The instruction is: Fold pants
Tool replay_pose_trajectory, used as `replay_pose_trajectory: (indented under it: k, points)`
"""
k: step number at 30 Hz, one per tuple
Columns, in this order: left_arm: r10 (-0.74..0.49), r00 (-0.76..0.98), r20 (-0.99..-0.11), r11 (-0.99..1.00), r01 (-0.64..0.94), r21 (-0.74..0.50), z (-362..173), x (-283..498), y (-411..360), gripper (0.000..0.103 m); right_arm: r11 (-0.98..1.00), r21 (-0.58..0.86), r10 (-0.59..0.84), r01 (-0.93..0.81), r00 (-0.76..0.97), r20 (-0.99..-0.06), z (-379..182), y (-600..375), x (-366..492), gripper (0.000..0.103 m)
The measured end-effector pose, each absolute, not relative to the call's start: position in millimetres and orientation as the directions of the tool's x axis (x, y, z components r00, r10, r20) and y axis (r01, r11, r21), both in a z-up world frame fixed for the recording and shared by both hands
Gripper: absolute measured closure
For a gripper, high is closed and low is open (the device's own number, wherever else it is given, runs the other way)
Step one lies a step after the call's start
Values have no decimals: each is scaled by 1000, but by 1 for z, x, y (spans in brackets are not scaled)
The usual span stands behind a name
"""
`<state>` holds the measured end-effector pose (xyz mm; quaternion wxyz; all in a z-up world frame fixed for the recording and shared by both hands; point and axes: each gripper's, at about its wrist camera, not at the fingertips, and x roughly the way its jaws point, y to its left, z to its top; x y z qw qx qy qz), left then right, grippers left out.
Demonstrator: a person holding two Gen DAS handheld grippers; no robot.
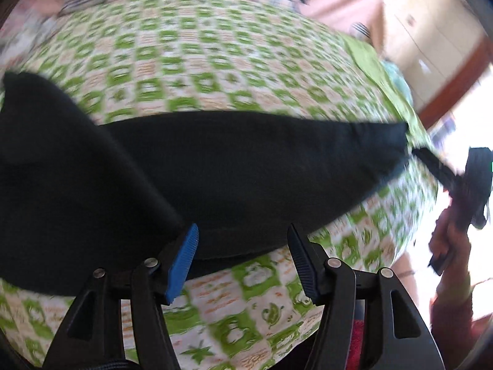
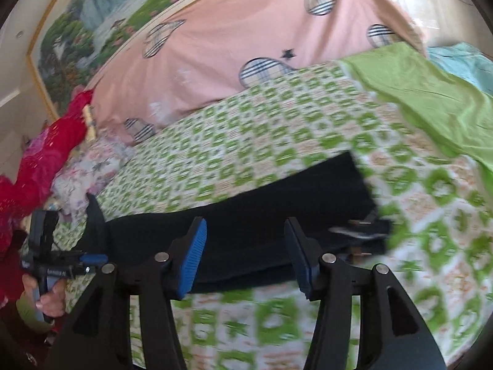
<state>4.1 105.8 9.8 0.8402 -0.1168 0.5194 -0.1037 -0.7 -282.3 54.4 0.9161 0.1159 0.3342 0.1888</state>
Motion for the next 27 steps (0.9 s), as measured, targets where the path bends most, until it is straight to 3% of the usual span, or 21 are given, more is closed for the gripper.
replay_pose_trajectory:
  k: [6,16,19,24,25,27]
  points:
    - [-188,471,-862,960,-96,-263,30,15,149,36,831,393,556,-393,612,-563,43,-219,9,49]
    - [-67,430,-900,926,-309,-217,47,43,200,35,702,398,688,-590,418,-593,22,-110,8,48]
    - [-16,384,-923,920,-356,-164,51,64,204,34,657,401,712,-638,350,-609,16,-79,10,40]
    - [74,316,-946,910,-409,-65,41,96,207,34,600,379,720,-704,270,-639,6,-37,12,39]
    - [73,300,-951,909,-413,-61,36,100,208,35,593,366,714,-717,258,-651,3,-29,12,39]
    - [84,282,-956,908,-416,-43,28,101,207,50,588,347,700,-731,246,-670,-2,-17,13,39]
